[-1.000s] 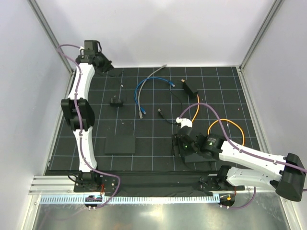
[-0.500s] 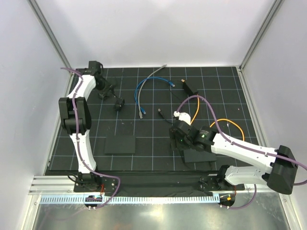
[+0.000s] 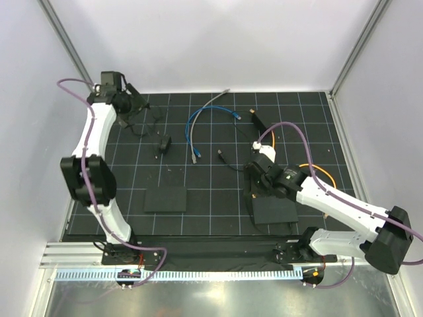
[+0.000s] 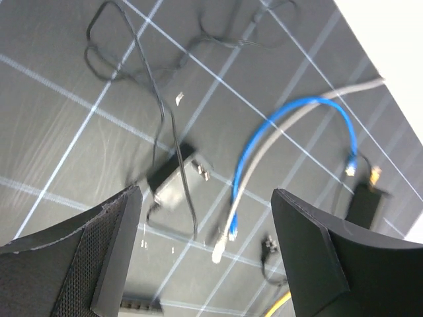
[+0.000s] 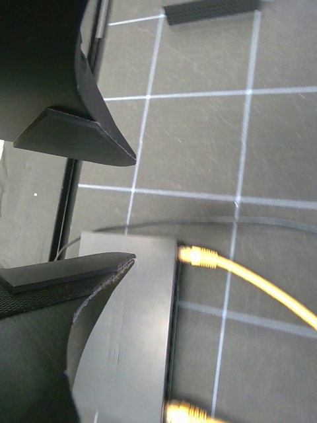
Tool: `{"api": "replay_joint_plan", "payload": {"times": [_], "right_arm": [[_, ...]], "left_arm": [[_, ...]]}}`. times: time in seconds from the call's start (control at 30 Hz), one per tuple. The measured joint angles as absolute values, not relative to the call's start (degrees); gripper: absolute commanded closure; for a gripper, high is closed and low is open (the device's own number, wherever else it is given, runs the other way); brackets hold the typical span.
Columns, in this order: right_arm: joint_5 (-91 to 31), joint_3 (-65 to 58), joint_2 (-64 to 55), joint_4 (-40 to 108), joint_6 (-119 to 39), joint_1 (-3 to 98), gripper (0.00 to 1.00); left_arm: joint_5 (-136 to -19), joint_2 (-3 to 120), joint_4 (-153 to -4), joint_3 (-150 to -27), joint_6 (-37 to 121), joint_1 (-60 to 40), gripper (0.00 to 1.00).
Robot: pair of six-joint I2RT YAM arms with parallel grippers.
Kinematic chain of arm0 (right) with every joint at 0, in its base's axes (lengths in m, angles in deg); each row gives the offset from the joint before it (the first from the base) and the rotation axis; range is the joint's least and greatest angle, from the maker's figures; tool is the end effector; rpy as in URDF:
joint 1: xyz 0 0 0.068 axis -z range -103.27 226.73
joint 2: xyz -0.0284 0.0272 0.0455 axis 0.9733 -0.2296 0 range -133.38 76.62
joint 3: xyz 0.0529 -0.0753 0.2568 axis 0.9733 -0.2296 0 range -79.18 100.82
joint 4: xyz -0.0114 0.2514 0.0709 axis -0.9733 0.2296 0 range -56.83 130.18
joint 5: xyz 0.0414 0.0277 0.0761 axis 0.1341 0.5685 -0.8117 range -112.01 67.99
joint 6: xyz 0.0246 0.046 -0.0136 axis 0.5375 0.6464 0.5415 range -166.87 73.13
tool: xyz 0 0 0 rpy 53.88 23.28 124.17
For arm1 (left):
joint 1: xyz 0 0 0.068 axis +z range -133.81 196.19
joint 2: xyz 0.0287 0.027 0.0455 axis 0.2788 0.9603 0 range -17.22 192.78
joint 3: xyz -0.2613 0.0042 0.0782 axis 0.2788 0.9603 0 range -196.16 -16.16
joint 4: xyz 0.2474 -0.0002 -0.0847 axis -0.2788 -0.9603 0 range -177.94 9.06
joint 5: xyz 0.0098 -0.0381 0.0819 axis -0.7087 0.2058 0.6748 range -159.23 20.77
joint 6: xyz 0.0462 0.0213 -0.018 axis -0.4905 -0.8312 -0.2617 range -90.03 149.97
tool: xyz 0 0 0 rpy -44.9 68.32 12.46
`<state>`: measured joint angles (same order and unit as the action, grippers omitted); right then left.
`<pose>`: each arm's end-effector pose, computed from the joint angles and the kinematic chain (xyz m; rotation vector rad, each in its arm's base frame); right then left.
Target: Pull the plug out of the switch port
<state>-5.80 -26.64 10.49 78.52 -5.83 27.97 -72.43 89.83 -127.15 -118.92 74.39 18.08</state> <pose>0.1533 0.1597 0.2629 -0.0710 2.5538 0.2433 0.4158 0.0118 0.3228 -0.9567 2.3000 -0.3891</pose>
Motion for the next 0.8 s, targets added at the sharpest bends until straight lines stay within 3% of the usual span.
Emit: {"api": "replay_joint_plan", "payload": {"times": [0.33, 0.53, 0.8], "right_arm": [[-3.4, -24.6, 11.8, 83.2, -9.5, 38.4, 0.38], [-5.1, -24.6, 11.7, 83.4, -12.4, 45.3, 0.38], [-11.2, -26.7, 12.1, 82.9, -14.2, 54.2, 0.38]], "left_arm": [[-81.6, 67.2, -119.5, -94.4, 74.2, 14.0, 0.22], [-84.3, 65.6, -113.1, -84.6, 76.1, 1.4, 0.24], [-86.3, 66.5, -104.8, -80.7, 76.5, -12.6, 0.25]]}}
